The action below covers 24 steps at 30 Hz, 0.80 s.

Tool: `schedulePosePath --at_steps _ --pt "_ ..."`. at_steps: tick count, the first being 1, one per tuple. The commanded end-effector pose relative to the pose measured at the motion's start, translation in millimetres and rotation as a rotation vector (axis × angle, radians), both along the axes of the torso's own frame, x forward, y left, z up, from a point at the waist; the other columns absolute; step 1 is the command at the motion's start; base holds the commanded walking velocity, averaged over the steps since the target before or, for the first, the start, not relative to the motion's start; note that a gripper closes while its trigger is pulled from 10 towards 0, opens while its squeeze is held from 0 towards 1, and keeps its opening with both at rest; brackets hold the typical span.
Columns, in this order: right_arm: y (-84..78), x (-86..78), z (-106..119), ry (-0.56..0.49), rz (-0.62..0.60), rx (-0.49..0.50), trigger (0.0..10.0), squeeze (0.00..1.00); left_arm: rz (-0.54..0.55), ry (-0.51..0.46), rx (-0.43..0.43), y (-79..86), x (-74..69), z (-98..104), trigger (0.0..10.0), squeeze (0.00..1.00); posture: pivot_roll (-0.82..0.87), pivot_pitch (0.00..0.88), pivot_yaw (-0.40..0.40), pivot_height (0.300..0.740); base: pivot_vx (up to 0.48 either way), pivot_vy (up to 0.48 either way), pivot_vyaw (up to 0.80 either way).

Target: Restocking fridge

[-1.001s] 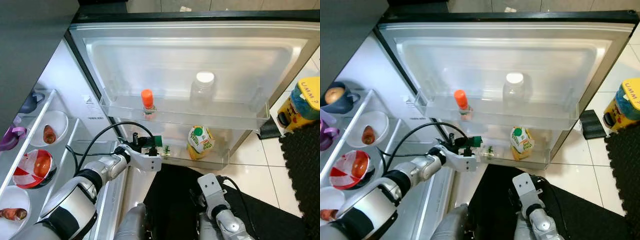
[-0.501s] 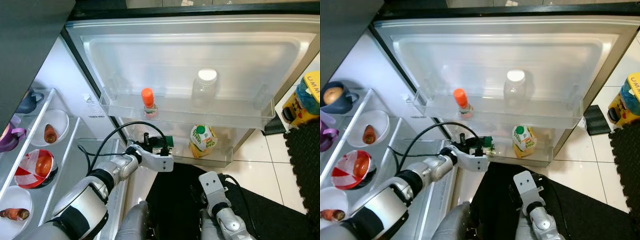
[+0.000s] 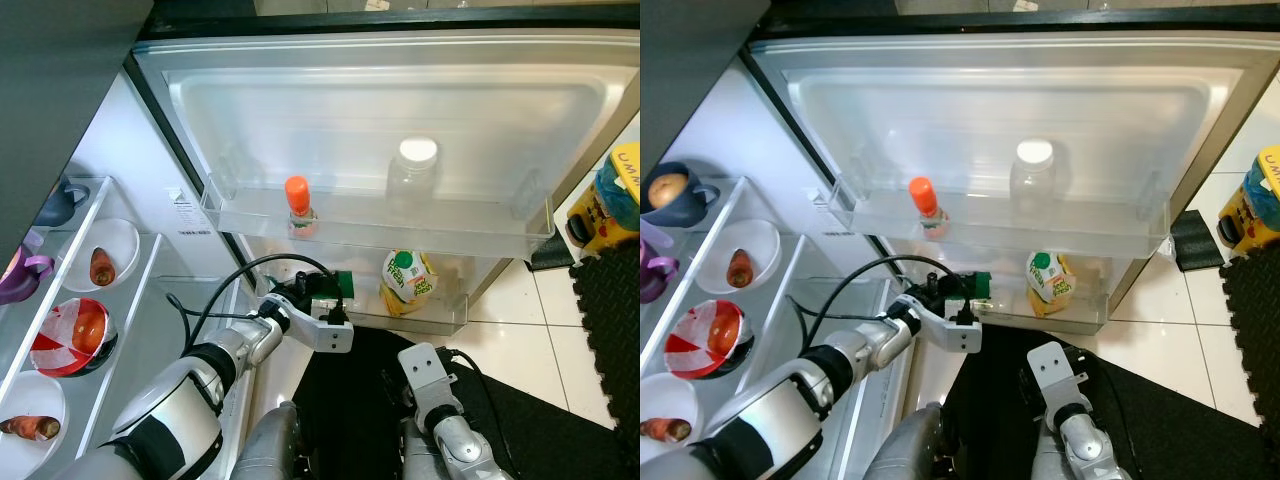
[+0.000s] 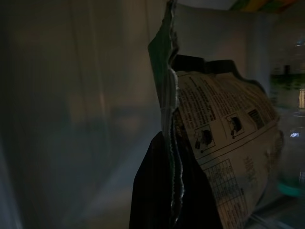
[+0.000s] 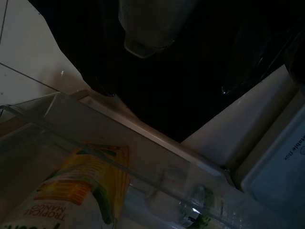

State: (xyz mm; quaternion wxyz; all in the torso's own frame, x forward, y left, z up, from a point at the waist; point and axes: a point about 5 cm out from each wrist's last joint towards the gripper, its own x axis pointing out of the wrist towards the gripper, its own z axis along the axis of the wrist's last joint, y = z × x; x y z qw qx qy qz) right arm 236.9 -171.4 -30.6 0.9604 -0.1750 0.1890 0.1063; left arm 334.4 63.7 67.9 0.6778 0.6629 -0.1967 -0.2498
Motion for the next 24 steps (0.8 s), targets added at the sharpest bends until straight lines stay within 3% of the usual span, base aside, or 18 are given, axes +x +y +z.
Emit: schedulePosePath --at_steps 1,8,15,16,17,18,19,23,24 --pt "-1.5 -40.6 -30.7 0.178 -0.015 -0.014 10.0 0.0 -0.029 -0.023 -0.004 -2.4 -3.4 -1.9 10.0 0.0 -0.2 0.316 0.184 0.651 0.0 0.0 0.0" --pt "-1.7 -40.6 -30.8 0.179 -0.017 -0.014 10.0 0.0 -0.091 -0.008 -0.032 -7.0 -7.0 -0.8 10.0 0.0 -0.2 0.314 0.186 0.651 0.0 0.0 0.0" --pt "-1.9 -40.0 -30.5 0.178 -0.017 -0.017 10.0 0.0 -0.139 0.08 -0.081 -9.4 -13.6 -4.6 10.0 0.0 -0.2 0.309 0.183 0.651 0.0 0.0 0.0" --pt "-1.8 -39.5 -30.3 0.177 -0.016 -0.017 10.0 0.0 -0.149 0.091 -0.088 -9.8 -14.7 -5.0 10.0 0.16 -0.2 0.307 0.181 0.651 0.0 0.0 0.0" --pt "-1.8 -39.5 -30.3 0.177 -0.016 -0.017 10.0 0.0 -0.149 0.091 -0.088 -9.8 -14.7 -5.0 10.0 0.16 -0.2 0.307 0.181 0.651 0.0 0.0 0.0" --pt "-1.8 -38.9 -30.0 0.176 -0.016 -0.018 10.0 0.0 -0.157 0.095 -0.094 -10.1 -15.4 -4.8 10.0 0.83 -0.2 0.306 0.18 0.651 0.0 0.0 0.0" --pt "-1.6 -38.2 -29.7 0.175 -0.015 -0.018 10.0 0.0 -0.157 0.096 -0.099 -10.2 -15.4 -4.5 10.0 1.0 -0.2 0.306 0.18 0.651 0.0 0.0 0.0" --pt "-1.4 -37.2 -29.2 0.172 -0.014 -0.019 10.0 0.0 -0.163 0.064 -0.103 -10.6 -13.9 -1.5 10.0 1.0 -0.2 0.306 0.179 0.651 0.0 0.0 0.0" --pt "-1.4 -37.1 -29.2 0.172 -0.013 -0.02 10.0 0.0 -0.16 0.049 -0.087 -10.1 -12.6 -0.8 10.0 0.35 -0.2 0.306 0.179 0.651 0.0 0.0 0.0"
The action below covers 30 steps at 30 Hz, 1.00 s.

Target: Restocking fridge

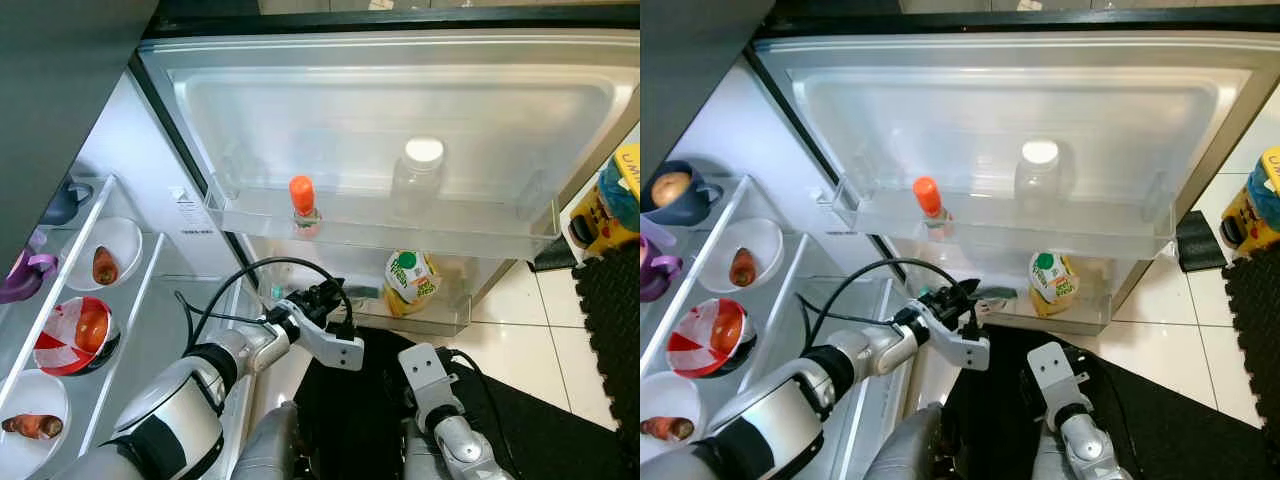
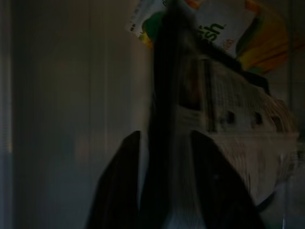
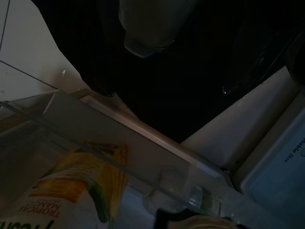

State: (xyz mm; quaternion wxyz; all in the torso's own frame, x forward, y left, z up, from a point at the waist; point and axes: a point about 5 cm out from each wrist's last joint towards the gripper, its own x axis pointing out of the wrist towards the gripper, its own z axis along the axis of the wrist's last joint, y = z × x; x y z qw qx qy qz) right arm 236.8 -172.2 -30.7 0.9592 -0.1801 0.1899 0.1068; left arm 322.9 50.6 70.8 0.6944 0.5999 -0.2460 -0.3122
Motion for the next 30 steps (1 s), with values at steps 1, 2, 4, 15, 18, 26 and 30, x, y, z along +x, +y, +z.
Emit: schedulePosePath --at_steps 1,2,4,15,18,26,30 --pt "-0.6 -37.1 -29.0 0.17 -0.017 -0.01 10.0 0.0 0.006 -0.006 0.02 2.9 -1.1 -3.6 10.0 0.35 -0.2 0.306 0.179 0.651 0.0 0.0 0.0" --pt "-0.6 -36.9 -29.0 0.171 -0.017 -0.01 10.0 0.0 0.004 -0.024 0.035 3.3 0.1 -2.6 10.0 0.0 -0.2 0.305 0.179 0.651 0.0 0.0 0.0" --pt "-0.5 -36.8 -29.0 0.171 -0.017 -0.01 10.0 0.0 0.003 -0.042 0.042 3.8 1.2 -1.3 10.0 0.0 -0.2 0.305 0.179 0.651 0.0 0.0 0.0" --pt "-1.2 -35.4 -28.4 0.169 -0.021 -0.012 10.0 0.0 0.208 -0.015 -0.051 32.2 21.0 13.3 10.0 0.0 -0.2 0.292 0.173 0.651 0.0 0.0 0.0" --pt "-1.4 -35.0 -28.0 0.166 -0.024 -0.009 10.0 0.0 0.293 0.029 -0.138 43.6 25.0 16.3 10.0 0.0 -0.19 0.285 0.168 0.651 0.0 0.0 0.0" --pt "1.2 -32.9 -27.7 0.175 -0.005 0.004 10.0 0.0 0.547 0.355 -0.526 97.0 2.7 -15.9 10.0 0.0 -0.17 0.252 0.134 0.651 0.0 0.0 0.0" --pt "4.9 -31.5 -29.0 0.206 -0.011 0.039 10.0 0.0 0.901 0.734 -0.854 143.2 -30.5 -63.9 10.0 0.0 -0.15 0.213 0.104 0.651 0.0 0.0 0.0"
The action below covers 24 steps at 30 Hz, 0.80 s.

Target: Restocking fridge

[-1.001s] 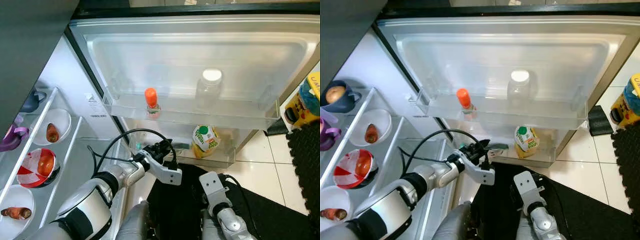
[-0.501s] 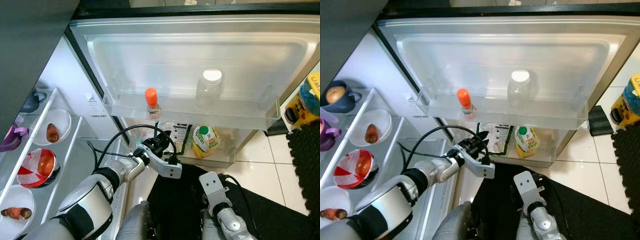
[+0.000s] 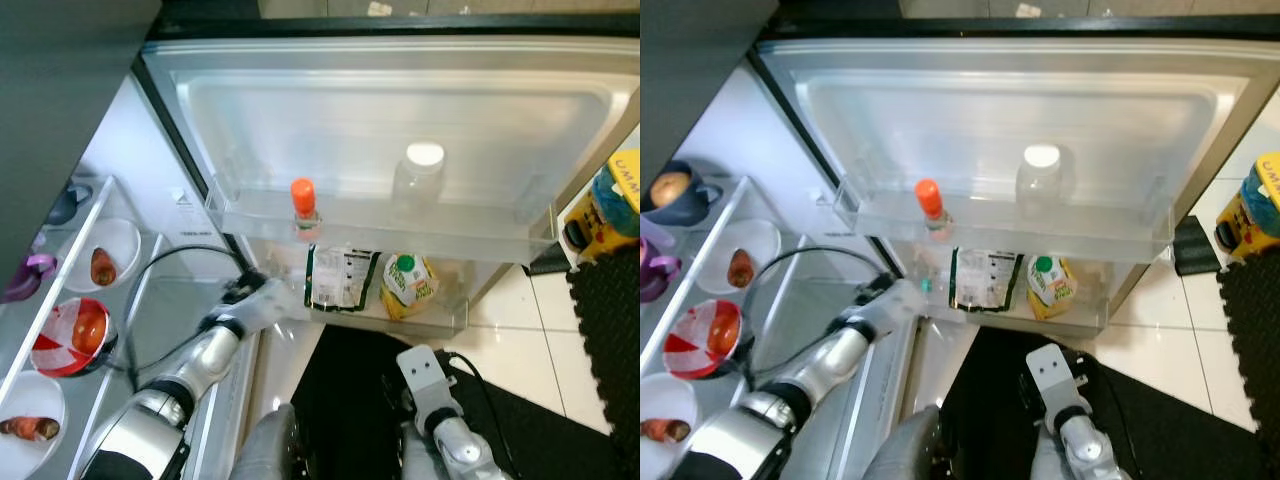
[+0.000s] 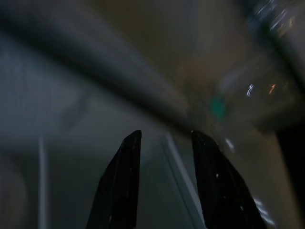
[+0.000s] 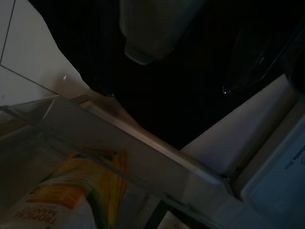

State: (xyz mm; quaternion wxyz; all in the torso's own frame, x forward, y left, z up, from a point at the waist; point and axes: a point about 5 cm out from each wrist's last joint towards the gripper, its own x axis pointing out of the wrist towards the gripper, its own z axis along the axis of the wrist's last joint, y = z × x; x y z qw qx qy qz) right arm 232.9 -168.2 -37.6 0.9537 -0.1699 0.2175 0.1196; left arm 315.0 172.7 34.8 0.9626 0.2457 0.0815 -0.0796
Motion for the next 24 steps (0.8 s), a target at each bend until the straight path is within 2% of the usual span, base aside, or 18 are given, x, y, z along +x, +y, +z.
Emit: schedulePosePath --at_steps 1,2,4,5,7,10,11,12,14,18,22,24 --pt "0.9 -27.4 -22.8 0.158 -0.032 0.037 10.0 0.0 0.14 0.195 -0.178 26.3 -29.2 -33.2 10.0 0.0 -0.15 0.202 0.095 0.651 0.0 0.0 0.0" --pt "0.9 -27.4 -22.8 0.158 -0.032 0.037 10.0 0.0 0.14 0.195 -0.178 26.3 -29.2 -33.2 10.0 0.0 -0.15 0.202 0.095 0.651 0.0 0.0 0.0" --pt "-0.4 -26.0 -22.5 0.166 -0.062 0.067 10.0 0.0 0.191 0.211 -0.249 33.3 -38.1 -39.6 10.0 0.0 -0.14 0.192 0.081 0.651 0.0 0.0 0.0" --pt "-0.4 -26.0 -22.5 0.166 -0.062 0.067 10.0 0.0 0.191 0.211 -0.249 33.3 -38.1 -39.6 10.0 0.0 -0.14 0.192 0.081 0.651 0.0 0.0 0.0" --pt "-1.5 -24.4 -21.8 0.166 -0.089 0.093 10.0 0.0 0.231 0.243 -0.289 37.6 -47.8 -47.7 10.0 0.0 -0.13 0.185 0.074 0.651 0.0 0.0 0.0" --pt "-1.3 -23.9 -21.8 0.171 -0.093 0.101 10.0 0.0 0.245 0.254 -0.294 37.0 -57.2 -54.7 10.0 0.0 -0.13 0.182 0.073 0.651 0.0 0.0 0.0" --pt "-0.9 -24.4 -22.4 0.177 -0.095 0.103 10.0 0.0 0.233 0.291 -0.36 32.7 -66.3 -62.4 10.0 0.0 -0.13 0.169 0.065 0.651 0.0 0.0 0.0" --pt "-0.9 -24.4 -22.4 0.177 -0.095 0.103 10.0 0.0 0.233 0.291 -0.36 32.7 -66.3 -62.4 10.0 0.0 -0.13 0.169 0.065 0.651 0.0 0.0 0.0" --pt "0.1 -25.1 -23.2 0.182 -0.097 0.104 10.0 0.0 0.223 0.337 -0.452 26.8 -79.0 -72.2 10.0 0.0 -0.13 0.166 0.06 0.651 0.0 0.0 0.0" --pt "2.0 -24.1 -23.1 0.187 -0.091 0.108 10.0 0.0 0.267 0.406 -0.518 24.4 -92.2 -83.5 10.0 0.0 -0.13 0.157 0.054 0.651 0.0 0.0 0.0" --pt "2.0 -23.3 -23.0 0.192 -0.092 0.107 10.0 0.0 0.296 0.42 -0.546 22.0 -96.7 -87.2 10.0 0.0 -0.13 0.145 0.046 0.651 0.0 0.0 0.0" --pt "1.5 -22.7 -22.8 0.194 -0.092 0.109 10.0 0.0 0.291 0.436 -0.521 19.1 -101.9 -90.9 10.0 0.0 -0.14 0.139 0.048 0.651 0.0 0.0 0.0"
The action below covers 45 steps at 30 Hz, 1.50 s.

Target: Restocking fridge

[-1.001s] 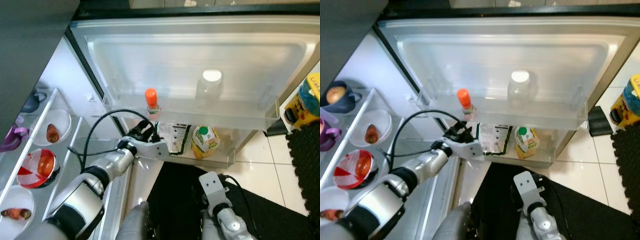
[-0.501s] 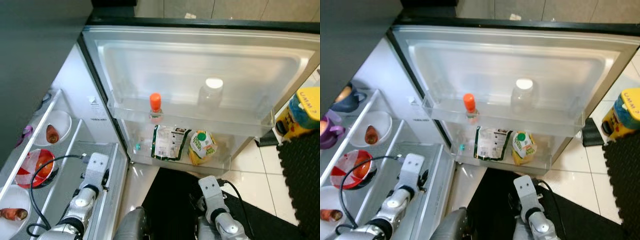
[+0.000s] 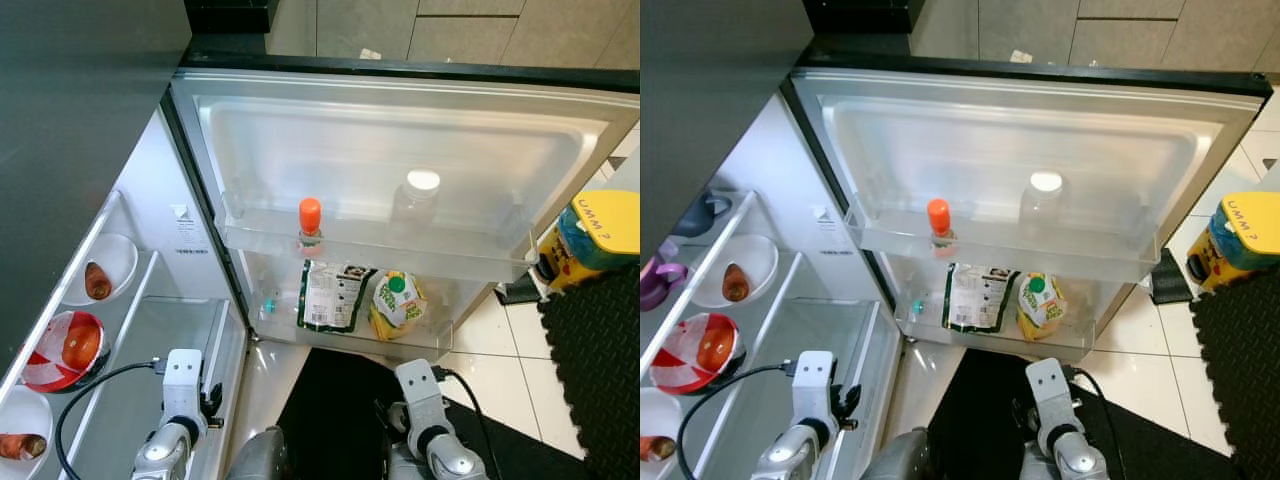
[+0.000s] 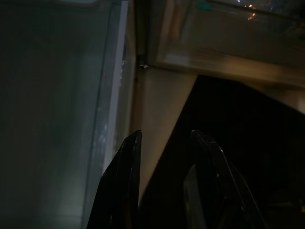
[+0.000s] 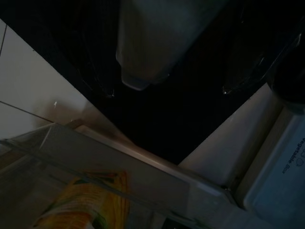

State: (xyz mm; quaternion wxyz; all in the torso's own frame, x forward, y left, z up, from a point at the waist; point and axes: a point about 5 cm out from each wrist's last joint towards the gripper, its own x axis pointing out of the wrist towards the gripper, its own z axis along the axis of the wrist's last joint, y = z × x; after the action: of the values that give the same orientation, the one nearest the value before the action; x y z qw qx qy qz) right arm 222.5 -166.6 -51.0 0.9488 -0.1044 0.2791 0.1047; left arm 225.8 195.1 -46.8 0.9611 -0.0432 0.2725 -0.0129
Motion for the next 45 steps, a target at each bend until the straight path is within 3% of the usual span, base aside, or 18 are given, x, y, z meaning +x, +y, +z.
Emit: schedulePosePath --at_steps 1,11,17,31,35,45 --pt "-0.3 -12.1 -9.2 0.064 -0.011 0.009 10.0 0.0 0.001 0.06 0.011 -3.5 -15.5 -11.1 10.0 0.0 -0.14 0.136 0.05 0.651 0.0 0.0 0.0" --pt "-7.0 -17.0 -11.2 0.077 -0.003 -0.001 10.0 0.0 0.017 0.078 -0.028 -4.7 -24.1 -15.9 10.0 0.0 -0.16 0.126 0.052 0.651 0.0 0.0 0.0" --pt "-12.2 -21.6 -13.4 0.091 -0.008 -0.014 10.0 0.0 -0.074 0.076 0.037 -11.9 -23.2 -15.6 10.0 0.0 -0.16 0.123 0.056 0.651 0.0 0.0 0.0" --pt "-12.3 -23.4 -13.8 0.085 -0.009 -0.019 10.0 0.0 -0.154 0.091 0.04 -20.8 -24.1 -17.2 10.0 0.0 -0.18 0.128 0.07 0.651 0.0 -0.242 0.0" --pt "-13.1 -24.6 -14.1 0.084 -0.006 -0.024 10.0 0.0 -0.075 0.101 -0.008 -17.9 -23.9 -17.9 10.0 0.0 -0.18 0.128 0.065 0.651 0.0 -0.12 0.0" --pt "-13.7 -23.7 -13.6 0.085 0.007 -0.03 10.0 0.0 -0.078 0.07 0.015 -16.9 -23.9 -16.1 10.0 0.0 -0.17 0.134 0.058 0.651 0.0 0.0 0.0"
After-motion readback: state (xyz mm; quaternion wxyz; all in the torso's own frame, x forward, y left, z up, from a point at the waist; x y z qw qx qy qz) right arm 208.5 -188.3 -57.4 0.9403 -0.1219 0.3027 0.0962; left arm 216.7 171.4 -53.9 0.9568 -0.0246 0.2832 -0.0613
